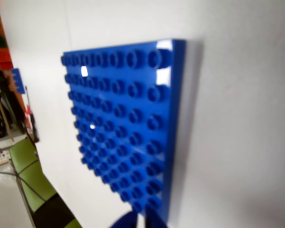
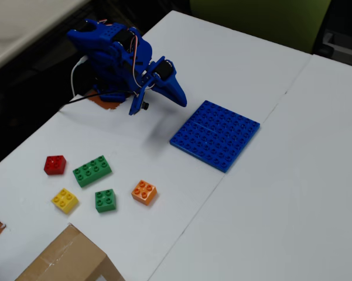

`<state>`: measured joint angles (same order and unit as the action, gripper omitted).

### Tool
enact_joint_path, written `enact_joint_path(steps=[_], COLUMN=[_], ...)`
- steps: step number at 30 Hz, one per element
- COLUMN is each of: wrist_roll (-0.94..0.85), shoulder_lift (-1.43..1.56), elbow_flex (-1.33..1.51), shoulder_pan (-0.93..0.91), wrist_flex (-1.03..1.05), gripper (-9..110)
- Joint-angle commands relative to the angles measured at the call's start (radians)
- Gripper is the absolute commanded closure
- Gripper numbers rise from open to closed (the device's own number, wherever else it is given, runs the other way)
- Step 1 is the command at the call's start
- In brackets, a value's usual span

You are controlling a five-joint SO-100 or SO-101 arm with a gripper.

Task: Pick up the 2x2 green block and go up the 8x8 blue block.

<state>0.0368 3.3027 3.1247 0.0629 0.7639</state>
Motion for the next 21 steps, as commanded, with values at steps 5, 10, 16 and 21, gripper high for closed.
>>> enact_joint_path(steps=[5, 10, 16, 21], wrist_roll=[-0.008, -0.008, -0.008, -0.023], shoulder_lift=[0.008, 0.008, 0.008, 0.008], elbow_flex=[0.009, 0.009, 0.009, 0.011], shoulder_pan=[0.006, 0.006, 0.006, 0.006], wrist_flex=[-0.017, -0.017, -0.018, -0.020], gripper=[101, 101, 101, 101])
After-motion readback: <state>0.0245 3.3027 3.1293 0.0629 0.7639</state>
